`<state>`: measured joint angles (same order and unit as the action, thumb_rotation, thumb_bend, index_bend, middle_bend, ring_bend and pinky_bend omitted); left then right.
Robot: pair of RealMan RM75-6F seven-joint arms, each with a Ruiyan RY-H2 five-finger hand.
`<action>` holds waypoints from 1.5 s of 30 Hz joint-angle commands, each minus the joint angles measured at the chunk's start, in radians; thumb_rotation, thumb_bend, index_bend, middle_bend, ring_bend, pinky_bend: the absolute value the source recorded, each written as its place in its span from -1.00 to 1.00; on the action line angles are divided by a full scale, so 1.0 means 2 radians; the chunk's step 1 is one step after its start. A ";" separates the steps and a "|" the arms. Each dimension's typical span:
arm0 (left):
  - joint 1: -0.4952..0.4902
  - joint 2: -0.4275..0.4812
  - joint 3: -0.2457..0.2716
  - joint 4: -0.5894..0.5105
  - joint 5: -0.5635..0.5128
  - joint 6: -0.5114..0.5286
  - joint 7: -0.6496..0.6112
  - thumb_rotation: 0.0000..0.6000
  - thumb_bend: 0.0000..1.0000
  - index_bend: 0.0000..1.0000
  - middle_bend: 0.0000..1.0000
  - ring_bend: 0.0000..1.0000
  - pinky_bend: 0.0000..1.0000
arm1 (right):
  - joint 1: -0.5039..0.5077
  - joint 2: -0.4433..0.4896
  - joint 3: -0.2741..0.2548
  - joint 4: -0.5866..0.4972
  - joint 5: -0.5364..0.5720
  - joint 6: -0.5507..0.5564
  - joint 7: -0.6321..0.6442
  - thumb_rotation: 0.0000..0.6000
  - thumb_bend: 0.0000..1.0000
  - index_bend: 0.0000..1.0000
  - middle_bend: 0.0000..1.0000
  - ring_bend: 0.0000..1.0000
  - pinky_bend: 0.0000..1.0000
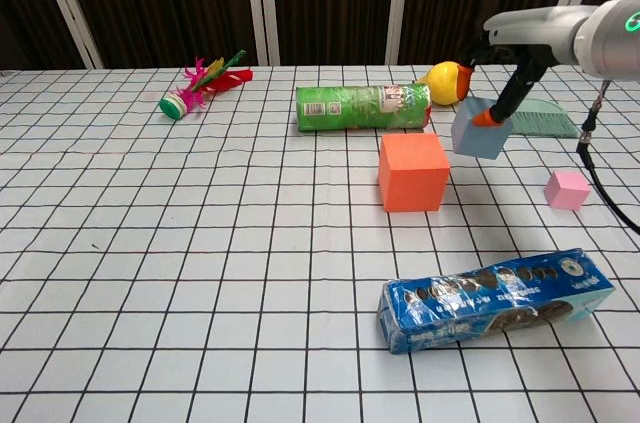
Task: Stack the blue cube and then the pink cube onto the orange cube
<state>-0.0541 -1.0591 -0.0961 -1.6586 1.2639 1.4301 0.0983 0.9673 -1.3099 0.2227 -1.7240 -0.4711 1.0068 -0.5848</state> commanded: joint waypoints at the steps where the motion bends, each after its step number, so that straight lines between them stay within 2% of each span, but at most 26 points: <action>1: -0.001 0.000 -0.001 0.001 -0.001 -0.001 -0.002 1.00 -0.59 -0.68 -1.00 -1.00 -0.96 | 0.011 0.012 0.006 -0.031 0.010 0.019 -0.021 1.00 -0.22 -0.08 -0.84 -0.82 -0.88; 10: -0.004 0.001 0.001 0.003 0.002 -0.009 -0.009 1.00 -0.60 -0.68 -1.00 -1.00 -0.96 | 0.058 0.007 0.027 -0.093 0.060 0.056 -0.079 1.00 -0.22 -0.08 -0.84 -0.82 -0.88; 14: -0.004 0.004 0.001 0.006 0.003 -0.012 -0.019 1.00 -0.60 -0.67 -1.00 -1.00 -0.96 | 0.082 -0.013 0.038 -0.088 0.098 0.063 -0.095 1.00 -0.22 -0.08 -0.84 -0.82 -0.88; 22: -0.004 0.008 0.000 0.012 0.005 -0.015 -0.034 1.00 -0.60 -0.67 -1.00 -1.00 -0.96 | 0.110 -0.048 0.041 -0.059 0.125 0.067 -0.113 1.00 -0.22 -0.08 -0.84 -0.82 -0.88; 35: -0.006 0.007 0.000 0.013 0.001 -0.019 -0.032 1.00 -0.60 -0.67 -1.00 -1.00 -0.96 | 0.116 -0.054 0.037 -0.030 0.132 0.056 -0.113 1.00 -0.22 -0.08 -0.84 -0.82 -0.88; 45: -0.007 0.004 0.001 0.010 0.001 -0.018 -0.022 1.00 -0.60 -0.67 -0.99 -1.00 -0.96 | 0.104 -0.045 0.029 -0.024 0.100 0.027 -0.088 1.00 -0.22 -0.08 -0.84 -0.82 -0.88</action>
<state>-0.0687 -1.0499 -0.0945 -1.6385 1.2655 1.3933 0.0536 1.1796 -1.4030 0.2824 -1.7744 -0.2580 1.0714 -0.7709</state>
